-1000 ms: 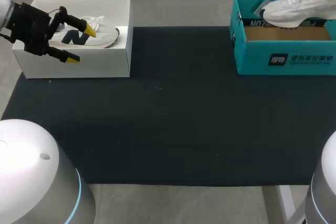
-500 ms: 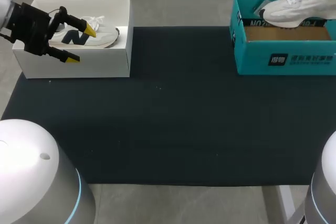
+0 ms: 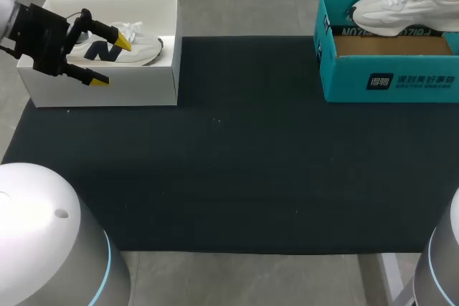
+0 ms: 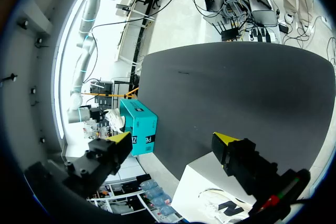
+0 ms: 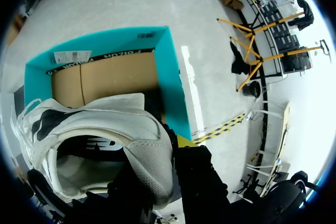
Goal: Take the shoe out of the shoebox, open the shoe tongue, remove and reinsert the insole, then place the shoe into the shoebox
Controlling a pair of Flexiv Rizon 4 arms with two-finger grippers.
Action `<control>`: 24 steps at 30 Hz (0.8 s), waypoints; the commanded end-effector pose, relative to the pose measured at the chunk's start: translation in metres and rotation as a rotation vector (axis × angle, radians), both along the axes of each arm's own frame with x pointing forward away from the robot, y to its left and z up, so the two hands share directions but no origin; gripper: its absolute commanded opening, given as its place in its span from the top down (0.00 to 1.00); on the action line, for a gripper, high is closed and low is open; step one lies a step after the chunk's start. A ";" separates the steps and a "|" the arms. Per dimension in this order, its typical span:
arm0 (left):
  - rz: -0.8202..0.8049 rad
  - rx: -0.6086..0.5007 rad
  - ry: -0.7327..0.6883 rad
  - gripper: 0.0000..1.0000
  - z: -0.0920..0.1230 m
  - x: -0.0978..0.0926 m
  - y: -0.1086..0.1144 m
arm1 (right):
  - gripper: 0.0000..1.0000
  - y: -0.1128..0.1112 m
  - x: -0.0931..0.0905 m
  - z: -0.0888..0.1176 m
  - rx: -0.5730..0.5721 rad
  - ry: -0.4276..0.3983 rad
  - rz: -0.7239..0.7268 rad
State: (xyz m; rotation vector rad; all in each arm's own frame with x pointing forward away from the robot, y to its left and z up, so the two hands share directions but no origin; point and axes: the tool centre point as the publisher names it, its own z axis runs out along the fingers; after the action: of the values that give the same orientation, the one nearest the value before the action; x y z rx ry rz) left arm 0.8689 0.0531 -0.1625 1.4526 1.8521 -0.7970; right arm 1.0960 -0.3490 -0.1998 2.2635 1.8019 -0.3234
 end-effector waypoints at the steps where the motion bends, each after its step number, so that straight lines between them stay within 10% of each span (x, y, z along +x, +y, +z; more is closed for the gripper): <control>1: 0.001 0.004 0.000 0.00 0.000 0.000 0.000 | 1.00 0.000 -0.015 -0.021 0.008 -0.072 -0.004; 24: 0.001 0.004 0.000 0.00 0.000 0.000 0.000 | 1.00 -0.018 -0.021 -0.097 -0.019 -0.106 -0.084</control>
State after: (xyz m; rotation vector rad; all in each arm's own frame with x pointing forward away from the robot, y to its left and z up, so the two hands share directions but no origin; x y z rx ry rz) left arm 0.8689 0.0530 -0.1625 1.4526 1.8521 -0.7970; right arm 1.0723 -0.3651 -0.2907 2.2971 1.6464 -0.2302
